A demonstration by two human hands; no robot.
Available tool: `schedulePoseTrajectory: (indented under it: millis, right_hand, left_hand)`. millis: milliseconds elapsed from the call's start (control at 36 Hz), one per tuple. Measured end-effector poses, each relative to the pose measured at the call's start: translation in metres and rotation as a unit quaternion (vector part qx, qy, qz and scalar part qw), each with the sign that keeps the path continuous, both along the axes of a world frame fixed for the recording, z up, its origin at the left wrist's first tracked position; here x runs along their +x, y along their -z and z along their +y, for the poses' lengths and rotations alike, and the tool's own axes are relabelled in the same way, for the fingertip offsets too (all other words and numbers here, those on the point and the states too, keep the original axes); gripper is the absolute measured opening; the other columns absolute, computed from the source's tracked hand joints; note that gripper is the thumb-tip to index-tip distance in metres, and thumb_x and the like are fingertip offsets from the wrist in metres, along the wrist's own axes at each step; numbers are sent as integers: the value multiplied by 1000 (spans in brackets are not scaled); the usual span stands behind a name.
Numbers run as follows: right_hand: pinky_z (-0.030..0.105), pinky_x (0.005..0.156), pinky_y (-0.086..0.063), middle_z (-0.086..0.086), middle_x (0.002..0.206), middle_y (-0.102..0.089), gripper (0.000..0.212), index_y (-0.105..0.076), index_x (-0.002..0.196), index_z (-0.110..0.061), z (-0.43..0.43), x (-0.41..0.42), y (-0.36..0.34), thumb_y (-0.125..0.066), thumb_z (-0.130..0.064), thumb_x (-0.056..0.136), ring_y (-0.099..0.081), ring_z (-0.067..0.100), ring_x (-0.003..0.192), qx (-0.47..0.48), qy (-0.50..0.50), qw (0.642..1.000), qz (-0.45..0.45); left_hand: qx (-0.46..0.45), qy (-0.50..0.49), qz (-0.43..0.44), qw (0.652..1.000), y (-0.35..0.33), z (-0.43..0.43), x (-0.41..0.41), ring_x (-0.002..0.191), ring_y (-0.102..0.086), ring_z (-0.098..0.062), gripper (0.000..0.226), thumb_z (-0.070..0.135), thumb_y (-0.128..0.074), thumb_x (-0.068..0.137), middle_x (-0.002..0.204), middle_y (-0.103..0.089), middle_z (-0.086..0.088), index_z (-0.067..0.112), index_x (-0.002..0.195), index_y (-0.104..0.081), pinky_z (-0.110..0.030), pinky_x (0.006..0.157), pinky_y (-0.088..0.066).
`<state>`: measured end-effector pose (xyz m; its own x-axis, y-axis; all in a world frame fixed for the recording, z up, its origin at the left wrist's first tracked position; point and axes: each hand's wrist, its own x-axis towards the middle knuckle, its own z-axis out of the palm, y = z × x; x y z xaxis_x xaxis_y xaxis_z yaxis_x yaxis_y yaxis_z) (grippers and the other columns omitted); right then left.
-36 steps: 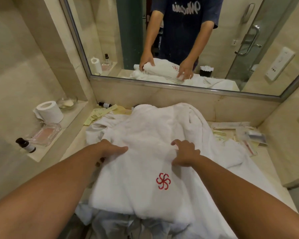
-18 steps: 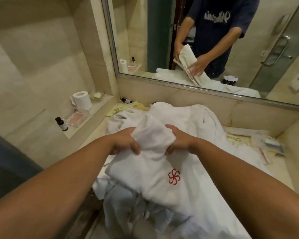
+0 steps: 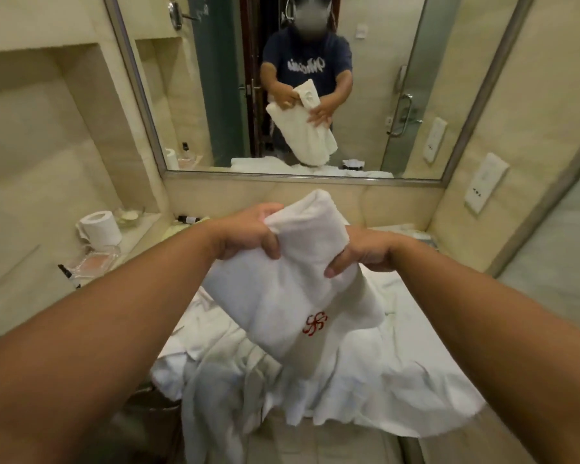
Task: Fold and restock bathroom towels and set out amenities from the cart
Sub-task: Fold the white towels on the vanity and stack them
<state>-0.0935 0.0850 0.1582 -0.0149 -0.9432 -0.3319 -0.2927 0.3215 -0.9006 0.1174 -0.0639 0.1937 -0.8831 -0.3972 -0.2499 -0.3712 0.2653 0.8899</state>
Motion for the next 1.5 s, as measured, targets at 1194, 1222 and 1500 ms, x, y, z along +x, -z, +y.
schedulePoseTrajectory:
  millis: [1194, 1222, 1500]
  right_hand:
    - [43, 74, -63, 21, 108, -74, 89, -66, 127, 3, 284, -199, 17, -93, -19, 45, -74, 36, 92, -109, 336, 868, -349]
    - [44, 75, -63, 22, 110, -74, 83, -64, 130, 4, 281, -204, 19, -87, -18, 55, -74, 37, 93, -100, 351, 869, -334]
    - [53, 84, -61, 7, 123, -69, 59, -56, 135, -25, 229, -255, 111, -66, 7, 86, -69, 34, 104, -28, 524, 844, -108]
  left_hand:
    - [439, -66, 5, 896, 138, 240, -242, 125, -64, -36, 68, 51, -79, 82, 135, -67, -15, 13, 137, -66, -54, 114, -43]
    - [437, -76, 14, 896, 143, 238, -244, 123, -65, -37, 68, 45, -81, 82, 134, -68, -15, 14, 139, -63, -56, 112, -45]
    - [389, -213, 28, 896, 211, 202, -277, 111, -70, -36, 72, 16, -78, 91, 136, -65, -7, 31, 151, -41, -62, 91, -57]
